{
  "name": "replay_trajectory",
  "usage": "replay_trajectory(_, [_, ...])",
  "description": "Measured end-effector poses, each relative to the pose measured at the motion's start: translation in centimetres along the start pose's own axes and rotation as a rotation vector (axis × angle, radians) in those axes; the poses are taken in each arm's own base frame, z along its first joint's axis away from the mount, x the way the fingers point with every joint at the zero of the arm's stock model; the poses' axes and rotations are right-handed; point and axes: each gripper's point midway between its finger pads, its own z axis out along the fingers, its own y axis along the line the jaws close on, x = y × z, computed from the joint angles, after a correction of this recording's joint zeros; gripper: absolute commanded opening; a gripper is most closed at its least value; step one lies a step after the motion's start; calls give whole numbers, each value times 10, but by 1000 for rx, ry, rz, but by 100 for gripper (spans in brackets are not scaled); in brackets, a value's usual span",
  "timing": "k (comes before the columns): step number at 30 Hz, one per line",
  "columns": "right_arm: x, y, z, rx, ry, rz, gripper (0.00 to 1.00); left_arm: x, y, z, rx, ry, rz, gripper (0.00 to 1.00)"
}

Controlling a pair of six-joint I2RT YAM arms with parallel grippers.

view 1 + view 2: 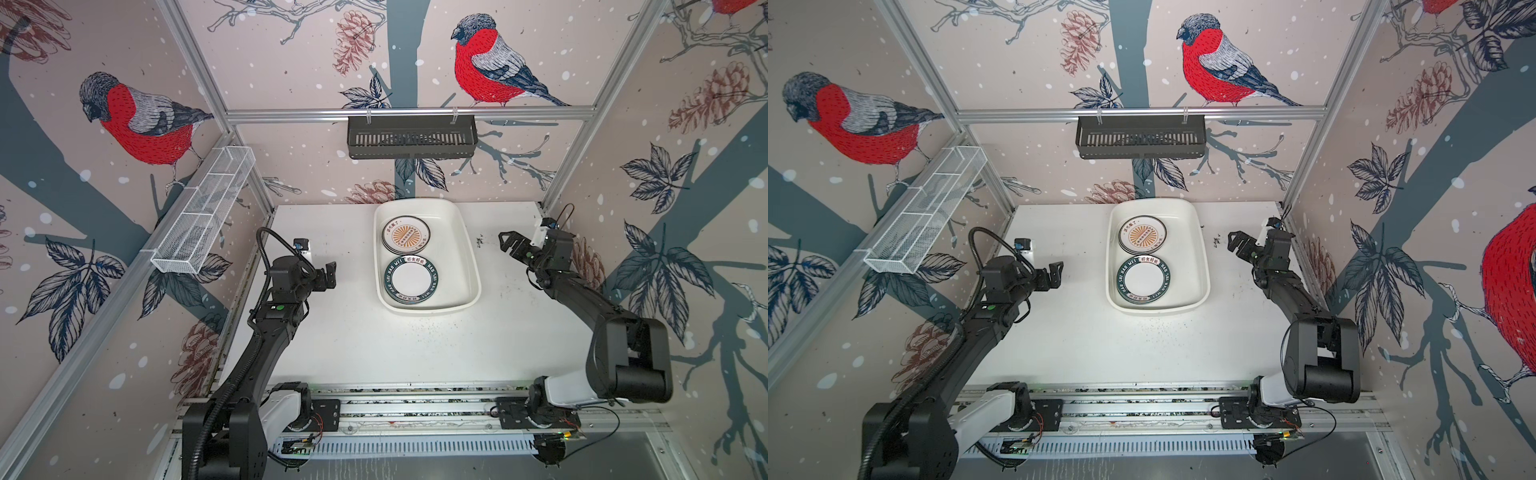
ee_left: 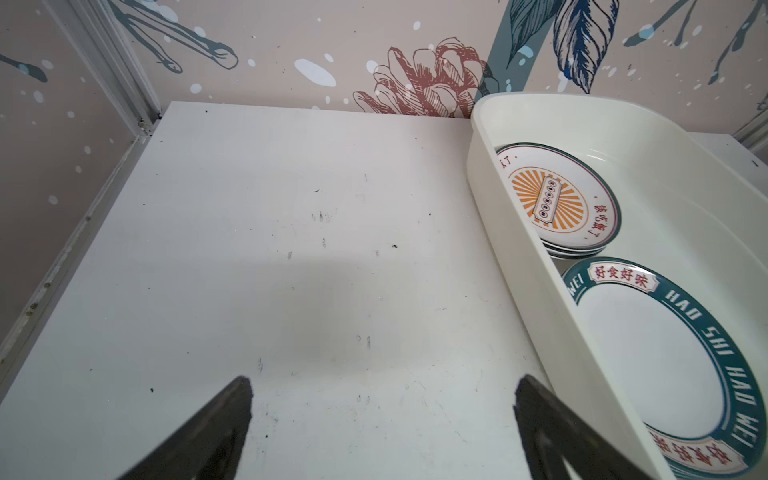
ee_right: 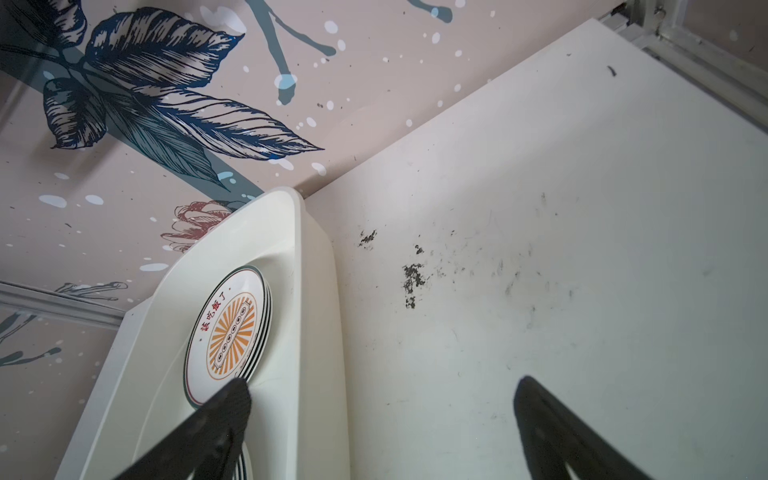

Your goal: Place the plates into the plastic bin on the countertop

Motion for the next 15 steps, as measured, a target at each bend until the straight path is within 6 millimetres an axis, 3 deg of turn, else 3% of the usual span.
replay_trajectory(4, [3, -12, -8, 44, -67, -50, 100, 16, 16, 5, -79, -41, 4, 98])
replay_trajectory(12, [25, -33, -50, 102, -270, -182, 100, 33, 40, 2, -203, -203, 27, 98])
replay_trajectory(15, [22, -33, -59, 110, -331, -233, 99, 39, 47, -2, -232, -256, 37, 98])
